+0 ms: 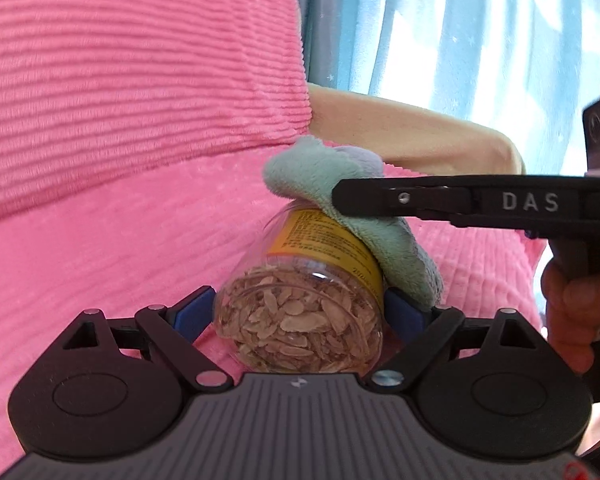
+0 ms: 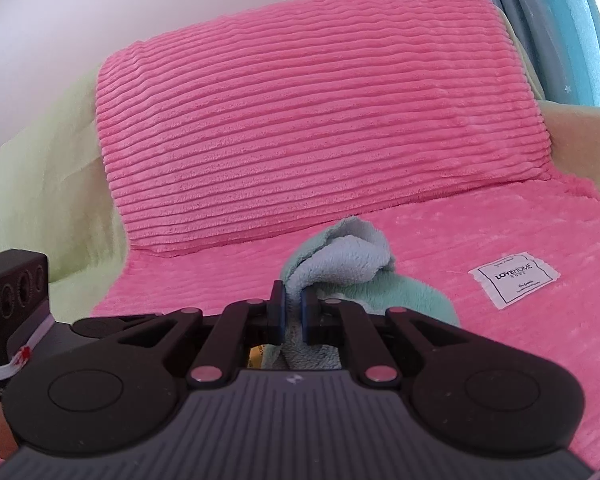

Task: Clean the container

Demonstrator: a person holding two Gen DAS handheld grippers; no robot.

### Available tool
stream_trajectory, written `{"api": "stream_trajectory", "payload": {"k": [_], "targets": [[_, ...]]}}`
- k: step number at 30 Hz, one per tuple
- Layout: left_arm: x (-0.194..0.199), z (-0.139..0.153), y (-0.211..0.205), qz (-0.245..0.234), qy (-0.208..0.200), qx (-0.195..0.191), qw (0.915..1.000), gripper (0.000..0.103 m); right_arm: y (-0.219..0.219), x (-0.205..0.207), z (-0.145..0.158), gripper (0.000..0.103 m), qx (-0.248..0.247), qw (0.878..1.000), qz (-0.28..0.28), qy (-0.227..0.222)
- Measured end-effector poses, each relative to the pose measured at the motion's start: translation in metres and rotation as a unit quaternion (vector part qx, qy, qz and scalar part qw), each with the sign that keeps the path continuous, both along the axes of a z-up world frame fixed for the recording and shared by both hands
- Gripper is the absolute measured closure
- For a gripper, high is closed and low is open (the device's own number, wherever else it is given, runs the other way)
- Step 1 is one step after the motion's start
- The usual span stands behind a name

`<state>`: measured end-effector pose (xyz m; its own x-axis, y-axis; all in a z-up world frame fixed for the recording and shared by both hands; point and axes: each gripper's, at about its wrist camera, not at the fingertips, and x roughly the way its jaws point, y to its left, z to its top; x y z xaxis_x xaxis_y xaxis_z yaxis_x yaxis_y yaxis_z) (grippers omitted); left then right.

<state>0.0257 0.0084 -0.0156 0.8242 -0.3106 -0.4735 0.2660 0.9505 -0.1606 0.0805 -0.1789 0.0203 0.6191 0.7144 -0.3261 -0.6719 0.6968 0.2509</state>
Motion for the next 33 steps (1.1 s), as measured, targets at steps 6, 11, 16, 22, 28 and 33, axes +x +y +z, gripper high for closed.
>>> {"api": "stream_trajectory", "payload": {"k": [6,11,16,22,28,33], "targets": [[0.000,0.000,-0.007,-0.008,-0.008,0.026,0.9996,0.013,0.002,-0.002,0.004,0.098,-0.006,1.000,-0.012,-0.003],[-0.012,-0.005,-0.039,-0.019,-0.063,0.178,0.9819,0.013,0.007,-0.006,0.003,0.097,-0.024,0.999,-0.009,-0.020],[-0.010,-0.005,-0.039,-0.020,-0.061,0.174,0.9826,0.013,0.009,-0.015,0.003,0.097,-0.019,0.998,0.055,-0.019],[-0.009,-0.005,-0.040,-0.020,-0.059,0.174,0.9828,0.013,0.021,-0.028,0.006,0.098,-0.035,0.993,0.105,-0.029],[-0.012,-0.005,-0.046,-0.022,-0.064,0.188,0.9798,0.013,0.005,-0.002,0.000,0.098,-0.018,1.000,-0.006,-0.014],[-0.012,-0.003,-0.044,-0.025,-0.059,0.178,0.9820,0.014,-0.004,0.004,-0.004,0.098,0.014,1.000,-0.010,0.014]]}}
